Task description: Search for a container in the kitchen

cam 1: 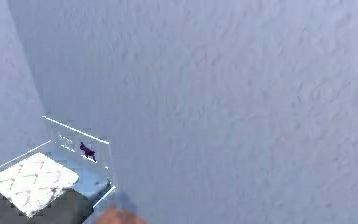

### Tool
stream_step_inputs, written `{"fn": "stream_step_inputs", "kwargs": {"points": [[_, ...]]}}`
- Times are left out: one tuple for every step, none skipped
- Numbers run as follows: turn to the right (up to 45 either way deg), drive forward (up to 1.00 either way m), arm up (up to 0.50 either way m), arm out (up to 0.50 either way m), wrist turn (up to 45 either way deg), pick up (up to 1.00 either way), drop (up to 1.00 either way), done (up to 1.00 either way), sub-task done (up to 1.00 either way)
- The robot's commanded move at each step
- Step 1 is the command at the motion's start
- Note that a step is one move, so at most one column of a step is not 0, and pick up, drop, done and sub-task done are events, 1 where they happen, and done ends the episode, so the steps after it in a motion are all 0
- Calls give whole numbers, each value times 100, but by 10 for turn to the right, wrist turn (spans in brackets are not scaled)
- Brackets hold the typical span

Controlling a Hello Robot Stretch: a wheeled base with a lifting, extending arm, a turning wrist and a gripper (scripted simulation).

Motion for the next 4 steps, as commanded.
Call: {"fn": "stream_step_inputs", "kwargs": {"points": [[450, 0, 0, 0, 0, 0, 0, 0, 0], [450, 0, 0, 0, 0, 0, 0, 0, 0], [360, 0, 0, 0, 0, 0, 0, 0, 0], [0, 100, 0, 0, 0, 0, 0, 0, 0]]}}
